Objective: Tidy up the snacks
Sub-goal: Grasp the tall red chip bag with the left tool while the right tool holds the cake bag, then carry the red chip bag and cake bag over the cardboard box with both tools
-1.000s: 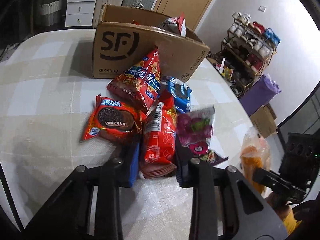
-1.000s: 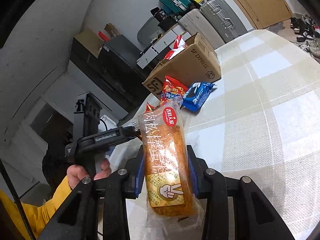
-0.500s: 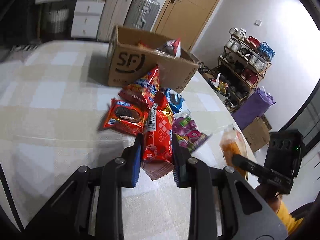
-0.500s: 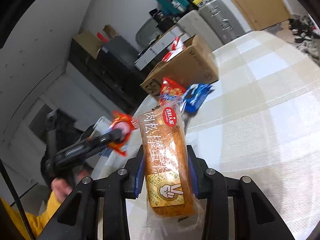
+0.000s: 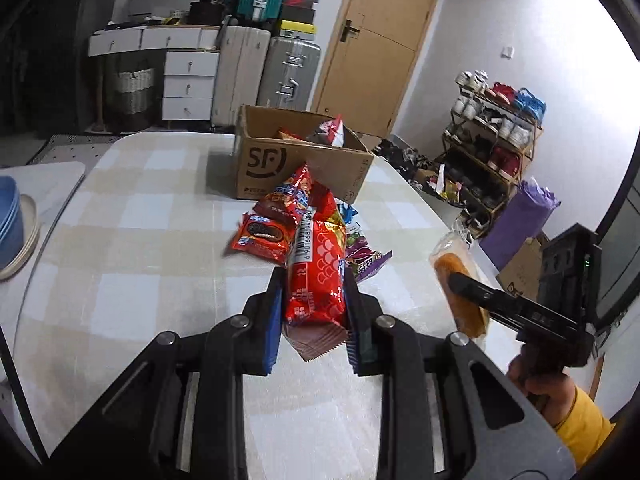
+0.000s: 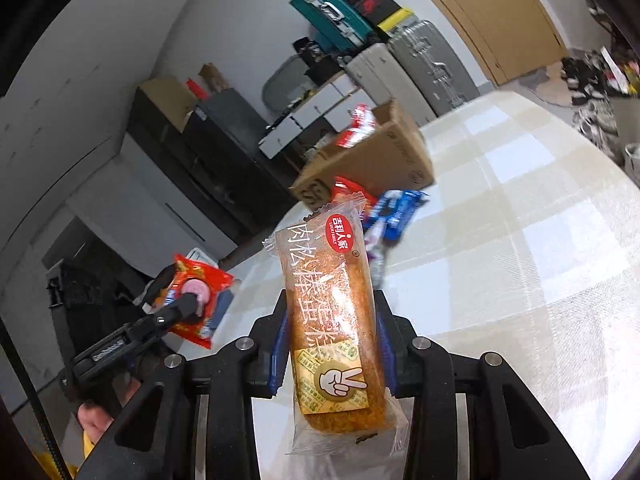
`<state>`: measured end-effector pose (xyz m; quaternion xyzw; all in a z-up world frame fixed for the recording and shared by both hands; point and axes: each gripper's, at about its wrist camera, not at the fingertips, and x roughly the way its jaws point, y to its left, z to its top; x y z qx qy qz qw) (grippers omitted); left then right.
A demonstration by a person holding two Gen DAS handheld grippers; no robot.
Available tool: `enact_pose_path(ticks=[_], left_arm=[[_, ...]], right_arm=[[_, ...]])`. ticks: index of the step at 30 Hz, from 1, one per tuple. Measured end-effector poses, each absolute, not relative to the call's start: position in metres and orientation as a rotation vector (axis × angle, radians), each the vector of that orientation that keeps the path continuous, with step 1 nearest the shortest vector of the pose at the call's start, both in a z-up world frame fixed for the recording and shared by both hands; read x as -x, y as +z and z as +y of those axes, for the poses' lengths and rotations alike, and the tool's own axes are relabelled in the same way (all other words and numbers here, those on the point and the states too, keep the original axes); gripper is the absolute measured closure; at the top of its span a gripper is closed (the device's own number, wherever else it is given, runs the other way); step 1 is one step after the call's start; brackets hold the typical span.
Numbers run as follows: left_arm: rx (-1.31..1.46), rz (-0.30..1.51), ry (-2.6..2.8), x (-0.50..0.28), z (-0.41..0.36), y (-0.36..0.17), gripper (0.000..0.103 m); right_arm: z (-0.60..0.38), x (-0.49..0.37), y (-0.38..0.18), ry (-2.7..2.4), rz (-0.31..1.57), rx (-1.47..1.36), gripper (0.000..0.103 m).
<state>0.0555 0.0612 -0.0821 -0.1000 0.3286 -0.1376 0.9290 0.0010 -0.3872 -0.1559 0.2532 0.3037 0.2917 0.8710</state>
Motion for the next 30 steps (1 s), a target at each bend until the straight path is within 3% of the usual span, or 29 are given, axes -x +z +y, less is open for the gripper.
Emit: enact_pose_path(ticks=[20, 30], left_arm=[[0.252, 0.635, -0.347, 0.025, 0.088, -0.065, 0.080], [0.236, 0.627, -0.359, -0.007, 0.085, -0.042, 0.080]], right_arm=[[-0.345, 0.060, -0.094, 0.672, 0.552, -0.368, 0.066], [-0.342, 0.027, -0.068, 0.705, 0.524, -0.342, 0.066]])
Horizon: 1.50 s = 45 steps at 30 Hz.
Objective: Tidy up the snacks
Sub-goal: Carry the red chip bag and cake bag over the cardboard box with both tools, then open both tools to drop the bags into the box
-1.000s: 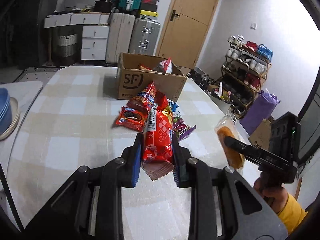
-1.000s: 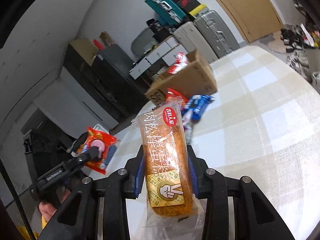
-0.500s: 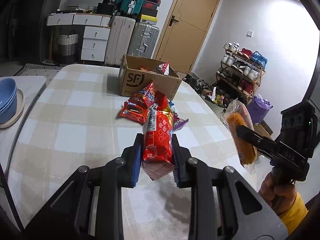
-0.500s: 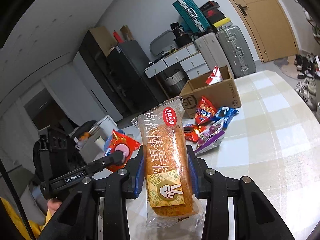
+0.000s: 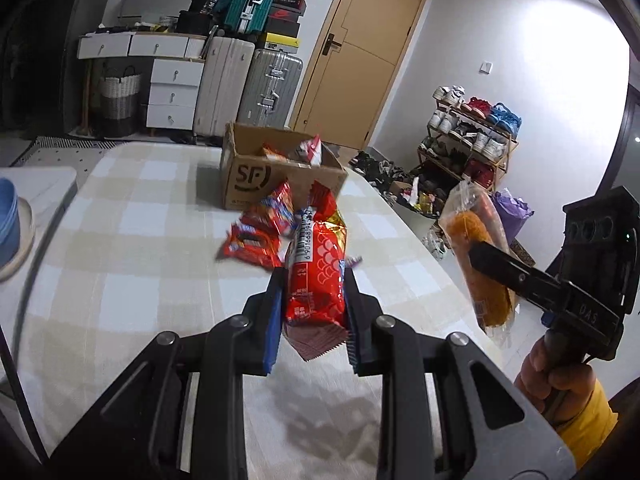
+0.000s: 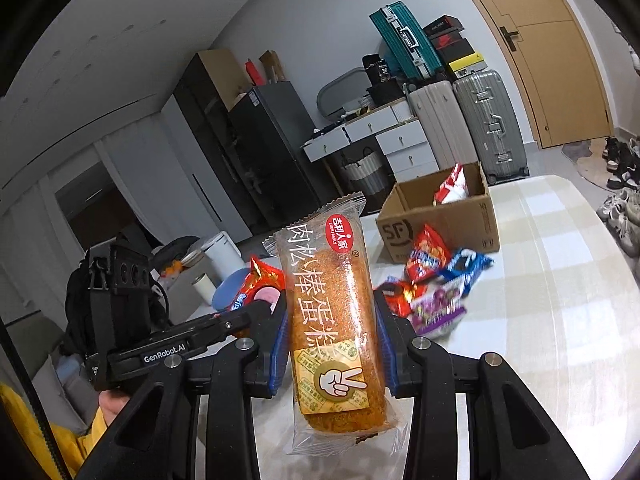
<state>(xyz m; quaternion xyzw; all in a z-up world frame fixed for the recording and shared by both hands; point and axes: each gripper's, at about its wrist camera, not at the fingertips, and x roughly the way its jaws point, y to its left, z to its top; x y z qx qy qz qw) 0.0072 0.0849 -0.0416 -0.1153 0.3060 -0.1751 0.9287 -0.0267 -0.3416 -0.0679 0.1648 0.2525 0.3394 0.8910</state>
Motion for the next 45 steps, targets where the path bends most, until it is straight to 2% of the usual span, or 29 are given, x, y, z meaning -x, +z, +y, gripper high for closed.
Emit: enact_pose_path(ticks=[10, 17, 25, 28, 35, 45], left_arm=[[0.195, 0.626, -0.352, -0.120, 0.085, 0.006, 0.080], [0.115, 0.649, -0.328, -0.239, 0.070, 0.034, 0.080], [0.165, 0.795, -0.341, -0.360, 0.060, 0.014, 0.080], [0.095, 0.822, -0.312, -0.393, 0.050, 0.002, 0.080], [-0.015, 0.864, -0.296, -0.437, 0.020, -0.029, 0.080], [-0.053, 0.902, -0.323, -0.471, -0.001, -0.062, 0.080]], right_arm=[[-0.345, -0.085, -0.021, 0.703, 0.578, -0.358, 0.066], [-0.331, -0.202, 0.005, 0.644, 0.711, -0.318, 0.066], [-0.307, -0.322, -0.006, 0.556, 0.859, -0.159, 0.066], [-0.291, -0.357, -0.031, 0.589, 0.999, -0.140, 0.066], [-0.287, -0.409, -0.075, 0.522, 1.212, -0.218, 0.066], [-0.279, -0.428, -0.090, 0.499, 1.256, -0.131, 0.065]])
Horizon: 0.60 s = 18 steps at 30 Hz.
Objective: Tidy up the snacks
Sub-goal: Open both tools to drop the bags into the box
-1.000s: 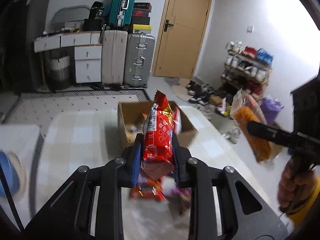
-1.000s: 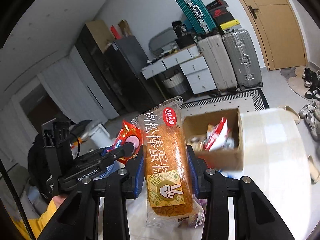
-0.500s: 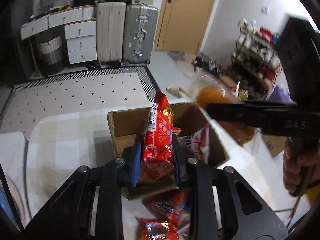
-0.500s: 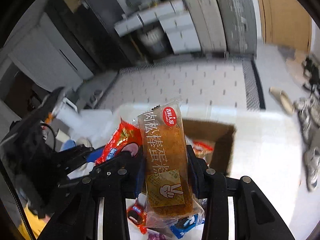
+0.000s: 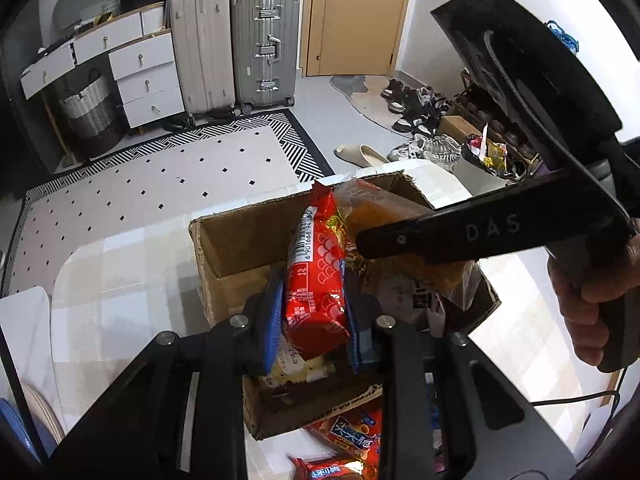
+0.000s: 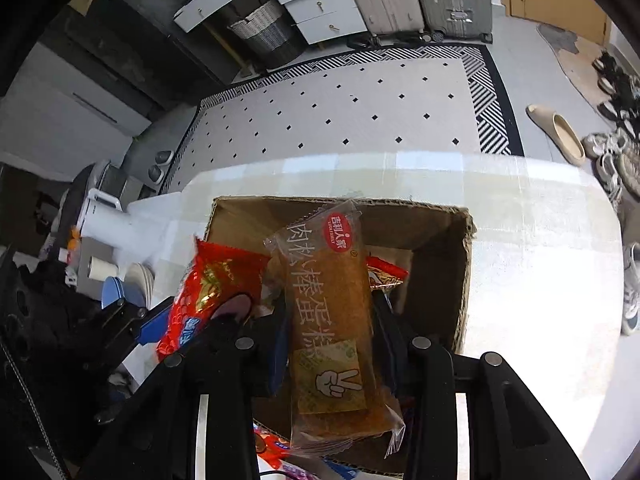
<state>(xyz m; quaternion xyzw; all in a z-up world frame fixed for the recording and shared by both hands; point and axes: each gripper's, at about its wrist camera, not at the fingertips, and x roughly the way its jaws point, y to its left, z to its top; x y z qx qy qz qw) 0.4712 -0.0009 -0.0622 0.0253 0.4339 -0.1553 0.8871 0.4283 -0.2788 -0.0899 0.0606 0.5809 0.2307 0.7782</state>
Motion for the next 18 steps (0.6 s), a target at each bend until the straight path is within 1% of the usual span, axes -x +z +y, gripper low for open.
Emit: enact_pose_path(ticks=[6, 7, 10, 11, 18], left_arm=[[-0.050, 0.922, -0.335, -0.478, -0.001, -0.072, 0.080], [-0.050, 0.923, -0.335, -0.478, 0.000, -0.074, 0.080], [-0.047, 0.930, -0.340, -0.461, 0.000, -0.079, 0.080], [-0.040, 0.933, -0.347, -0.463, 0.000, -0.080, 0.080], [-0.011, 0.910, -0.341, -0.459, 0.013, -0.073, 0.080]], right_arm=[[-0.270, -0.420, -0.094, 0.487, 1.251, -0.087, 0.065], [-0.269, -0.419, -0.095, 0.486, 1.251, -0.085, 0.064], [-0.270, -0.416, -0.093, 0.481, 1.242, -0.086, 0.054], [-0.270, -0.415, -0.093, 0.480, 1.239, -0.083, 0.053], [-0.283, -0.405, -0.076, 0.473, 1.184, -0.082, 0.053]])
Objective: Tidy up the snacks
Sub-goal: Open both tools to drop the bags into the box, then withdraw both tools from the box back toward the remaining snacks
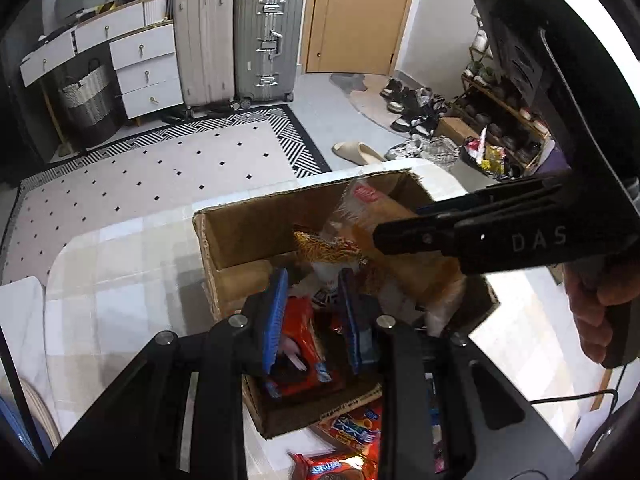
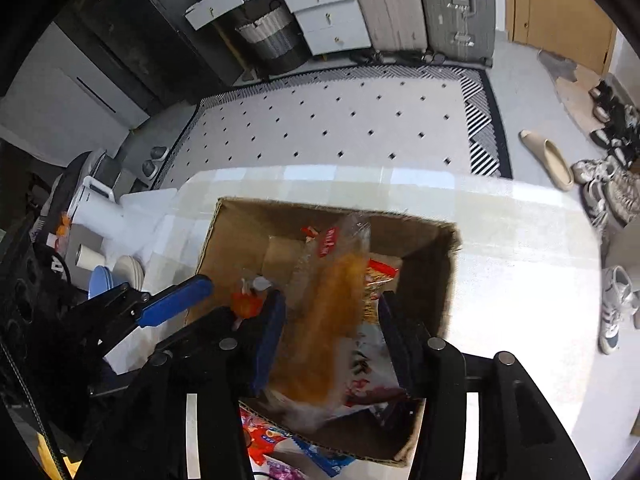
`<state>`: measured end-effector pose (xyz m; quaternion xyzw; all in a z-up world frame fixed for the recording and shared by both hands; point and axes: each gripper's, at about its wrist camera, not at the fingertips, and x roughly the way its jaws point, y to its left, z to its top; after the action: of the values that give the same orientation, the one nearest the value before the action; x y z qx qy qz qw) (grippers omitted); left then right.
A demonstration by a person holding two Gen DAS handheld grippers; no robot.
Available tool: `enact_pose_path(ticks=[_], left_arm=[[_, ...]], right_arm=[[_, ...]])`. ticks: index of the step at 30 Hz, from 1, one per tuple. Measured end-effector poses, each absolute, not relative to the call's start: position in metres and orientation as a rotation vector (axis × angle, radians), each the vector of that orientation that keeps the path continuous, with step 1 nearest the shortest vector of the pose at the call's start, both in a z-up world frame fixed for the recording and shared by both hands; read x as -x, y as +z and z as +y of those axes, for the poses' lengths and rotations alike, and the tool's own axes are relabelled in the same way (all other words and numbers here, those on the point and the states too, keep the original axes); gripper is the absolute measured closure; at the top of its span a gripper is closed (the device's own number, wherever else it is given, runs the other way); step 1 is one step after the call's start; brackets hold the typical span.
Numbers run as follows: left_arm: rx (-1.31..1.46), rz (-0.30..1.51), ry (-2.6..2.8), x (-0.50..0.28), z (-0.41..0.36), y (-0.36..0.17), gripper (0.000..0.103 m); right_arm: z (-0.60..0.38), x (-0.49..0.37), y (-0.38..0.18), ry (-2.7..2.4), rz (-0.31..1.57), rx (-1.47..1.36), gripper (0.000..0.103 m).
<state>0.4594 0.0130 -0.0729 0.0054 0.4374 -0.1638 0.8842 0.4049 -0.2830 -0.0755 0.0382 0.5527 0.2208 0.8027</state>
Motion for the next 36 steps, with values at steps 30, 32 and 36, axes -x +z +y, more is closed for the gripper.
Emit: enact_pose_path(ticks=[30, 32, 36], left_arm=[[0.034, 0.478, -0.282, -0.149, 0.040, 0.097, 0.020], [0.039, 0.434, -0.261, -0.116, 0.045, 0.100, 0.017], [0.070, 0.359, -0.216, -0.053, 0.052, 0.097, 0.001]], right_arm=[[-0.338, -0.030, 0.075, 0.641, 0.374, -0.120, 0.003], [-0.339, -0.003, 0.070, 0.630, 0.341, -0.124, 0.001], [-0.350, 0.049, 0.056, 0.626, 0.272, -0.167, 0.001]])
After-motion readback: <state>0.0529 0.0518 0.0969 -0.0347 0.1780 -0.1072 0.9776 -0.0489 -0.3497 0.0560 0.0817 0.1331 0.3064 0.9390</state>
